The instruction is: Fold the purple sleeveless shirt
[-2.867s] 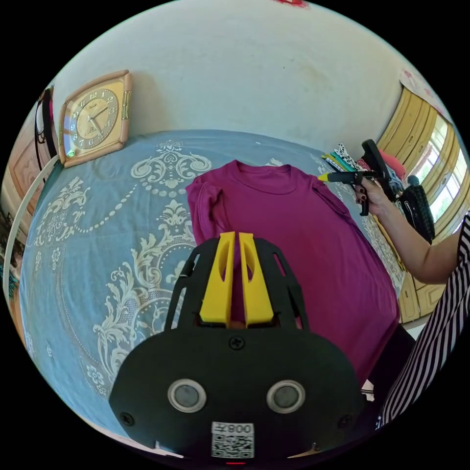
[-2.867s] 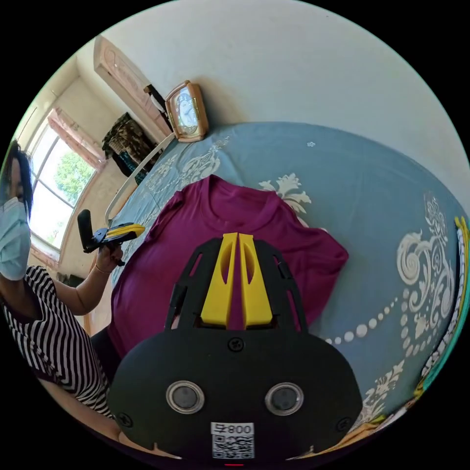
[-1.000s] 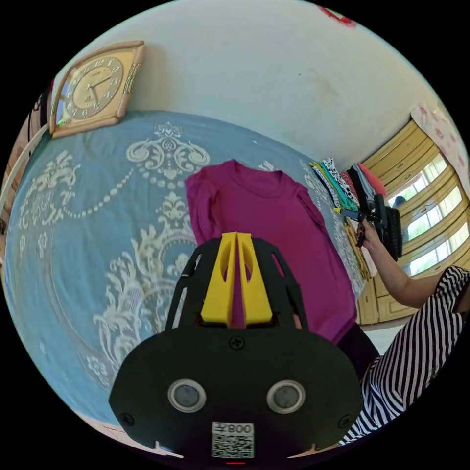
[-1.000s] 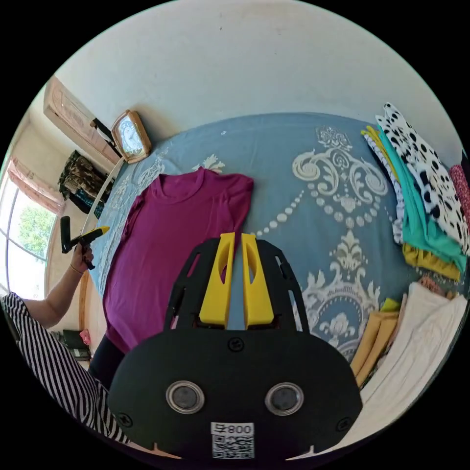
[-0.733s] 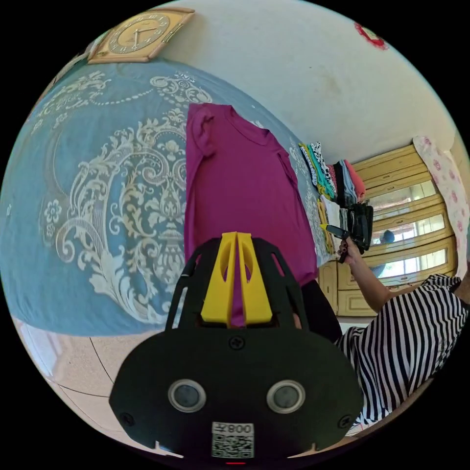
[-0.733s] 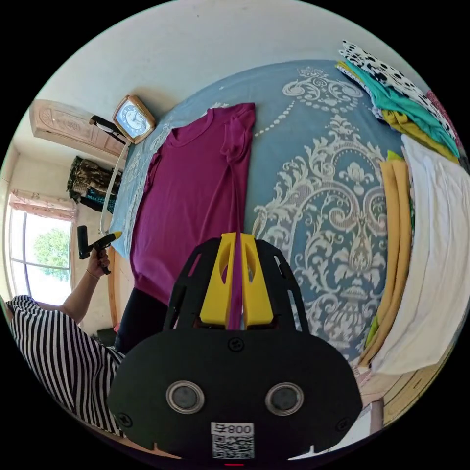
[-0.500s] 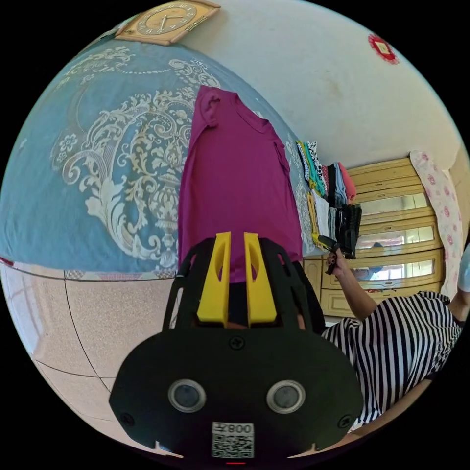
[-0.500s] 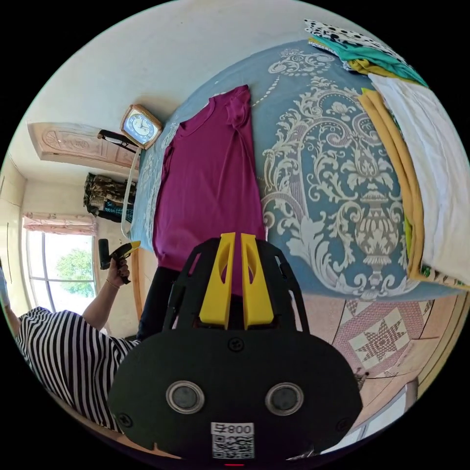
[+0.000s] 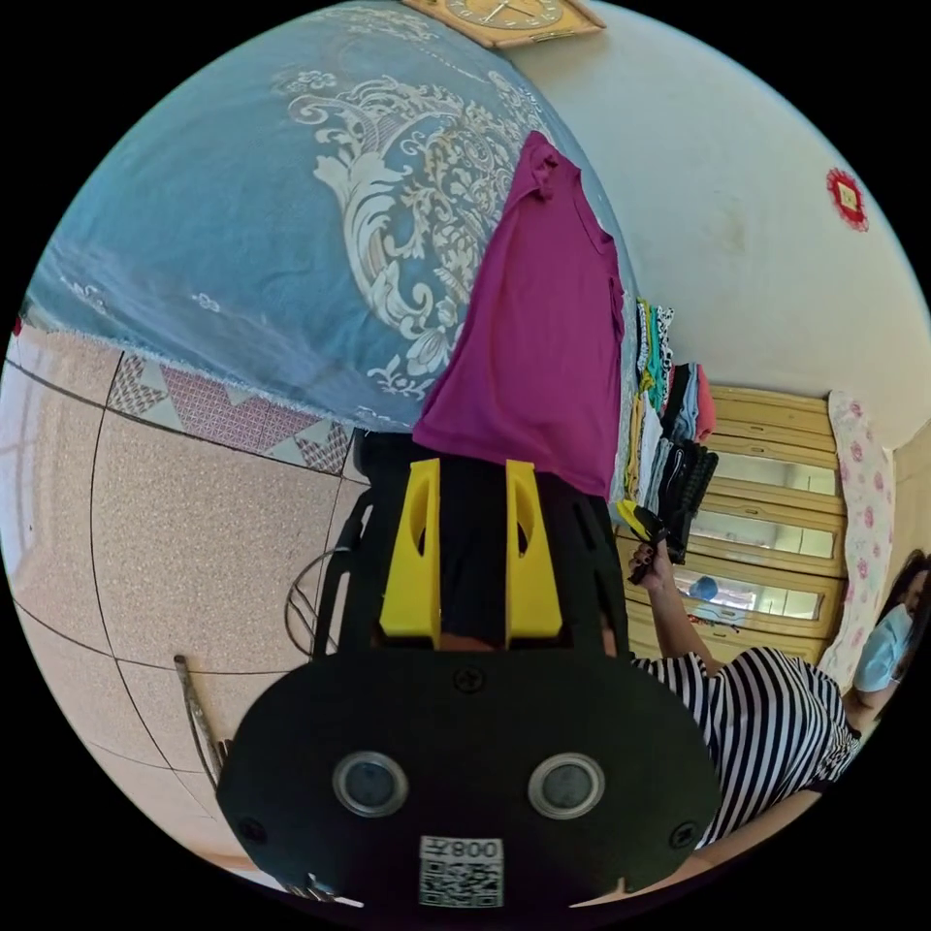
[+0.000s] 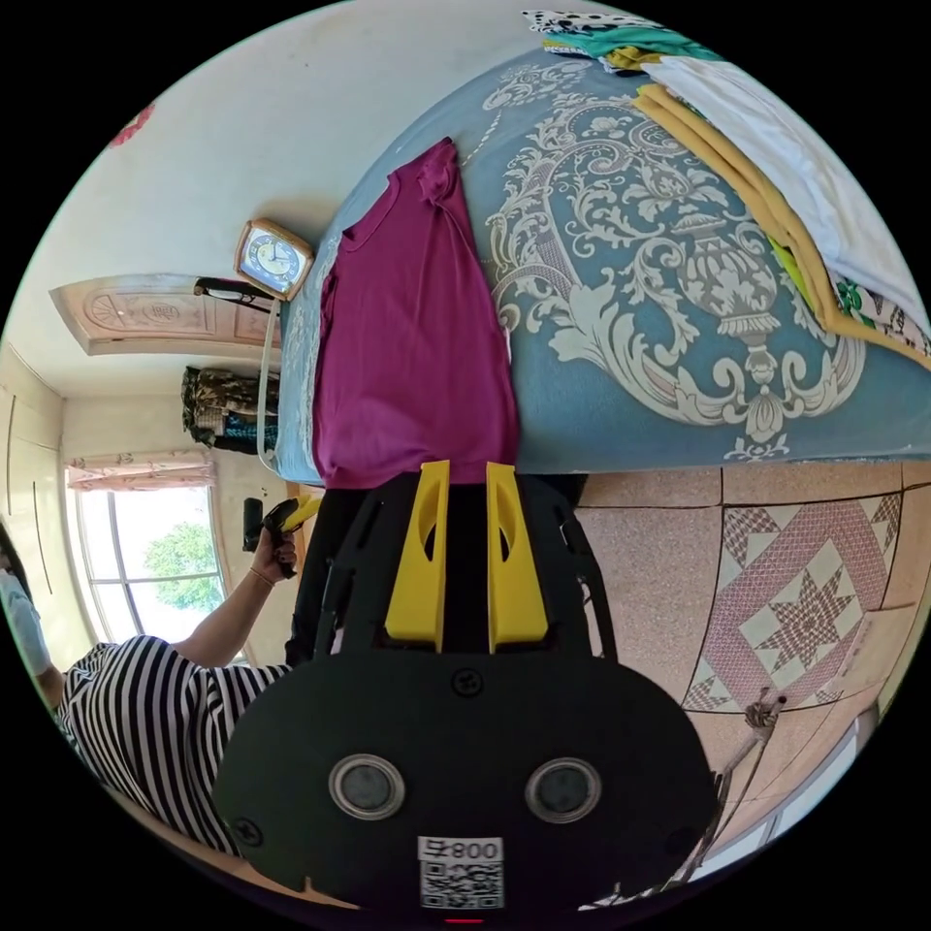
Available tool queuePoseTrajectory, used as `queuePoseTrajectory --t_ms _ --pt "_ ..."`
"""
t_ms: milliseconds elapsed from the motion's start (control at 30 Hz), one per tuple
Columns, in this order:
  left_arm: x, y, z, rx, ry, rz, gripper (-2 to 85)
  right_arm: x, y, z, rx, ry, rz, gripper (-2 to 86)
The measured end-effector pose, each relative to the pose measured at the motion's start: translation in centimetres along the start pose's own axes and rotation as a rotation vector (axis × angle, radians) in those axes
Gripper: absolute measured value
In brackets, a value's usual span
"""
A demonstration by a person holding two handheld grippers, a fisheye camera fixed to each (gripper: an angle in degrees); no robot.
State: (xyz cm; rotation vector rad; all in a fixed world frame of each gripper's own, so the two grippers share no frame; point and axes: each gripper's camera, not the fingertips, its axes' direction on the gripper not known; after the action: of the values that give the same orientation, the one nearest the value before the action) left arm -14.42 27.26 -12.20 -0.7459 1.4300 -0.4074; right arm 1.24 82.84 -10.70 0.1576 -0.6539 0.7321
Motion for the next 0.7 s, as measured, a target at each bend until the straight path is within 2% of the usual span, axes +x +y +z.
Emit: queuePoseTrajectory --t_ms 333,700 --pt "-0.5 1.3 -0.5 -0.02 -0.022 -0.048 10.4 3.7 2.8 -0.4 0.044 -0.011 0.085 7.6" --pt "0.3 3.8 -0.1 -0.056 -0.022 -0.055 9.7 5.4 4.8 2.0 -0.022 -0.017 0.115 7.4"
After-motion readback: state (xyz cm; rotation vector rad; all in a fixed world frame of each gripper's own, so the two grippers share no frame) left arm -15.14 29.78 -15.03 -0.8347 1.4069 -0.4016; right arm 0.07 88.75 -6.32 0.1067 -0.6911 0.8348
